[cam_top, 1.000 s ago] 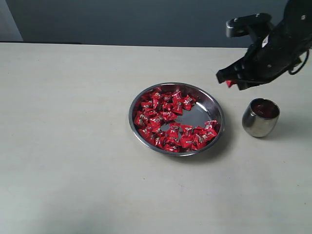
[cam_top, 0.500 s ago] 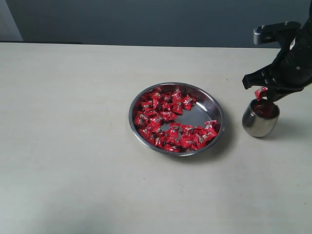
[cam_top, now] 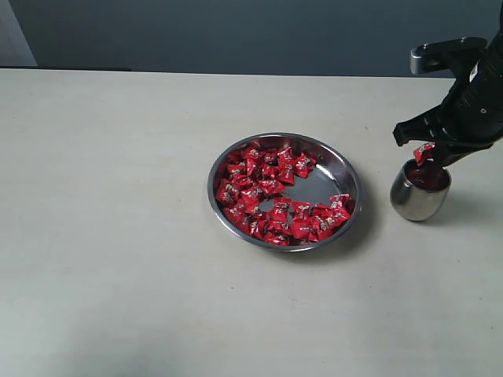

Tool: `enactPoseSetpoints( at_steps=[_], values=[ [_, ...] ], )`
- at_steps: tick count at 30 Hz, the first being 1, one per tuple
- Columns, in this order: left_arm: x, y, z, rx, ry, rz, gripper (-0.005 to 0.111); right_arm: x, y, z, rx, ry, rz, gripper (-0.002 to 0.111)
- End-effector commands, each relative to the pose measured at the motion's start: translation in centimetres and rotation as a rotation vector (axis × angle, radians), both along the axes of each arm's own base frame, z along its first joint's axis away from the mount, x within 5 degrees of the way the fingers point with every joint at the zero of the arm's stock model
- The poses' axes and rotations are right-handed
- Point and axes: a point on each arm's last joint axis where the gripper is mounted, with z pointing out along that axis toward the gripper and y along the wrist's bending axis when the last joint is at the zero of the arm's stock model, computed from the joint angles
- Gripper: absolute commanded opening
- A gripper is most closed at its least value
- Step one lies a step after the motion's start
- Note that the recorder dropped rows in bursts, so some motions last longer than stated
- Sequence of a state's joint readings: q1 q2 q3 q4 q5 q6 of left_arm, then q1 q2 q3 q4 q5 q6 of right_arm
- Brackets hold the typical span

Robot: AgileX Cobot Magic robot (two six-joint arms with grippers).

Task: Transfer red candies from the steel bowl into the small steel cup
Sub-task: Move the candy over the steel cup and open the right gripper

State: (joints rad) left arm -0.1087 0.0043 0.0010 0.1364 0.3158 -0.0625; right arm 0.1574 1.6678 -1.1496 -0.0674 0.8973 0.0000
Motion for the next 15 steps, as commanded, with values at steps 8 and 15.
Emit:
enactPoseSetpoints(
  at_steps=[8,15],
  values=[
    [0.0,0.0,0.1,-0.008,-0.01,-0.003,0.0,0.0,-0.6,0.1,-0.042,0.0,-0.034,0.03],
    [0.0,0.0,0.1,-0.008,-0.01,-0.003,0.0,0.4,1.4,0.2,0.116,-0.052,0.017,0.03]
  ],
)
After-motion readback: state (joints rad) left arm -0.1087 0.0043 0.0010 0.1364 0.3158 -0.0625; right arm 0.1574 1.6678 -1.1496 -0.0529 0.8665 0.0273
